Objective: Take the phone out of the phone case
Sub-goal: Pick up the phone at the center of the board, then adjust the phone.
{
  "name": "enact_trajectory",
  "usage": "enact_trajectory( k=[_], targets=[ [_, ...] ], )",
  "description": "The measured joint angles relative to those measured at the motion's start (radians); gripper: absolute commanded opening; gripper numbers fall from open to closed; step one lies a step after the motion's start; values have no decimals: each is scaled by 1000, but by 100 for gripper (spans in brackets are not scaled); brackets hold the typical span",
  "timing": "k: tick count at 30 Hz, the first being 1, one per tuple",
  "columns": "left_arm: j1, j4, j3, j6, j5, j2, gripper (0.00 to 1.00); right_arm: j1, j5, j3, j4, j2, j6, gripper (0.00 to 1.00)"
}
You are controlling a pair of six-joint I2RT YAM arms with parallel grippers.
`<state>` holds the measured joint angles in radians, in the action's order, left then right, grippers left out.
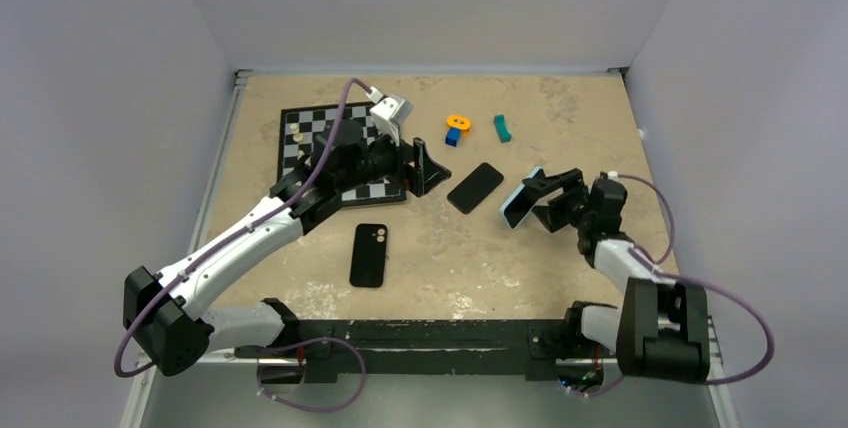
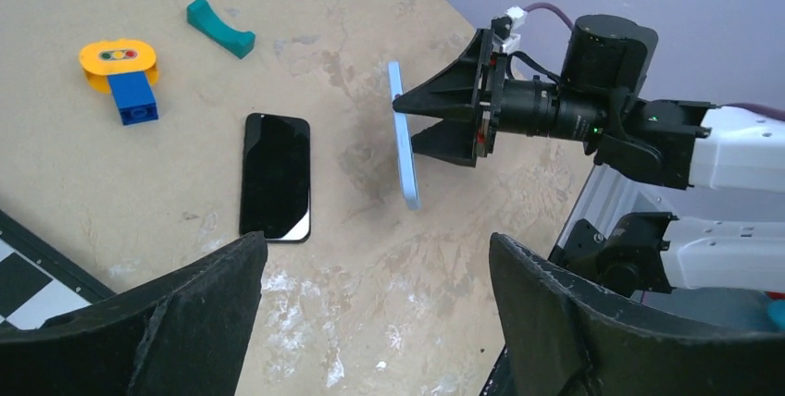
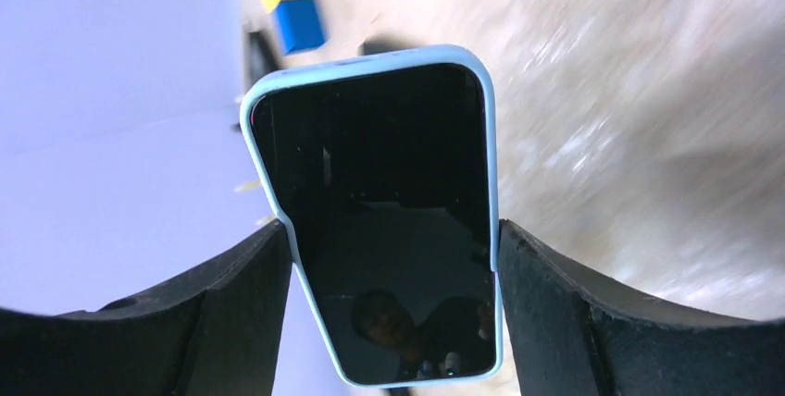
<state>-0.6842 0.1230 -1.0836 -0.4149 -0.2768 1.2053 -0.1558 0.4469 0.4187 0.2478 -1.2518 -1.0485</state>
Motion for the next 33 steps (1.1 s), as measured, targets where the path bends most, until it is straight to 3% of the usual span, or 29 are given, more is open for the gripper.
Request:
enact_trajectory(
  k=[3,7,10,13,20,29,33],
  targets=[
    [-34,-66,36,27,-5,3,84,79,-3,-118,71,164,-216,0],
    [-105,-141,79,85,-4,10,81,182,-66,-142,27,429,-402,0],
    [-173,-208,127,145,11,10,81,243,-126,-106,-34,608,-500,0],
    [-227,-286,186,191,31,9,88,286,-166,-60,-77,687,-567,0],
    [-275,-433,289,230,76,-8,89,434,-266,-24,-149,712,-647,0],
    [-299,-558,330,254,159,-33,61,736,-444,0,-134,583,-732,0],
    [-299,-574,336,262,206,-33,58,868,-531,24,-82,524,-765,0]
  ],
)
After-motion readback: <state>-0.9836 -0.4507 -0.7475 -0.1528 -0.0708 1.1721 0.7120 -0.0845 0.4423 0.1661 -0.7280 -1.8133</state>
